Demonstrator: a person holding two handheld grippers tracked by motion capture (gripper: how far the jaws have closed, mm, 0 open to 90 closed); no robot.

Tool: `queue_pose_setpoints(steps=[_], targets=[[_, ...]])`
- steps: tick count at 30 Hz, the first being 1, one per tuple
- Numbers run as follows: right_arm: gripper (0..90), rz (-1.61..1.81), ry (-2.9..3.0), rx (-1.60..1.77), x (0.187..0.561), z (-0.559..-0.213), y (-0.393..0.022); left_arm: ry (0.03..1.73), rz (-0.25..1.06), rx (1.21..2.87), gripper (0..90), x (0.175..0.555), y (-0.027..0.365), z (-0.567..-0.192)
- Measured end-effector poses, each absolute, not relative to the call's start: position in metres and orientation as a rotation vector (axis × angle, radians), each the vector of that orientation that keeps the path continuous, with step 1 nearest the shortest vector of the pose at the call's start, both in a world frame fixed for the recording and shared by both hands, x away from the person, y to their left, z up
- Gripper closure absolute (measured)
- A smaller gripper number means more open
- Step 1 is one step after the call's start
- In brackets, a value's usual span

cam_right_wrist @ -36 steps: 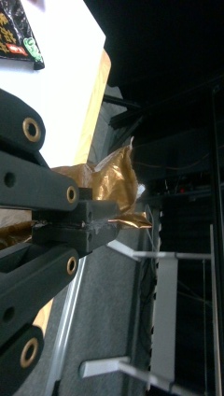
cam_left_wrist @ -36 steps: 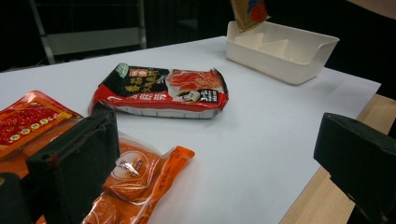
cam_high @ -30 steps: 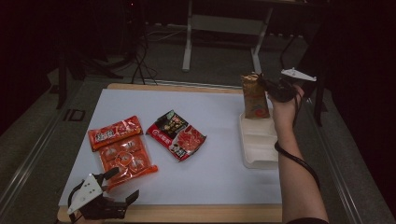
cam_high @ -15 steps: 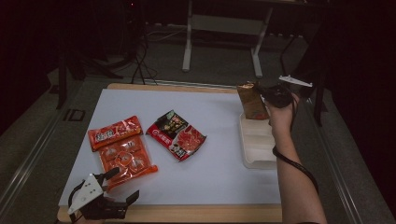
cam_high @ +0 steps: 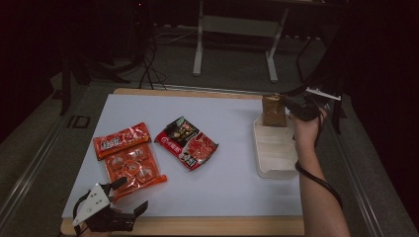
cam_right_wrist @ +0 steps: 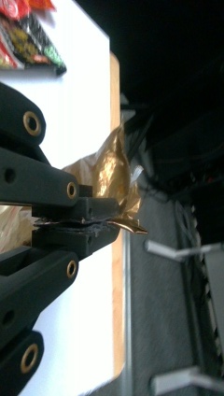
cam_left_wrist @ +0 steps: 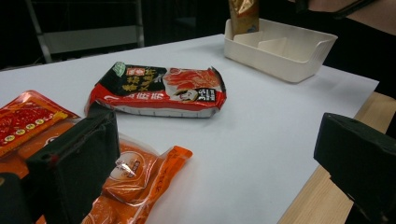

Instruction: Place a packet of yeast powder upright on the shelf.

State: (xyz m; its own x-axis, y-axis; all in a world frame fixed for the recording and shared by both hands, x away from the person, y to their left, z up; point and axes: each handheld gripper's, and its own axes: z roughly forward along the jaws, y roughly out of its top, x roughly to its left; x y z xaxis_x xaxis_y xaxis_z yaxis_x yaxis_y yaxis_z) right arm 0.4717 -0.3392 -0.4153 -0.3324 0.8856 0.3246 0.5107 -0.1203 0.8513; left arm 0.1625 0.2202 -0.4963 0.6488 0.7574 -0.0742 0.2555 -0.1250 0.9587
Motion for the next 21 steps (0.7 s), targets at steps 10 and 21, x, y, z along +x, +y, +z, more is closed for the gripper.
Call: queue_pose_setpoints(steps=[10,21], targets=[[79.0,1.325,1.786,1.557,0.465,-0.416,-0.355,0.829,0.526,1.692,1.0,0.164,0.218,-0.496],[51.7,1.269,1.794,1.471,0.445,-0.392,-0.352,0.815,0.52,1.695,1.0,0.166,0.216,-0.496]])
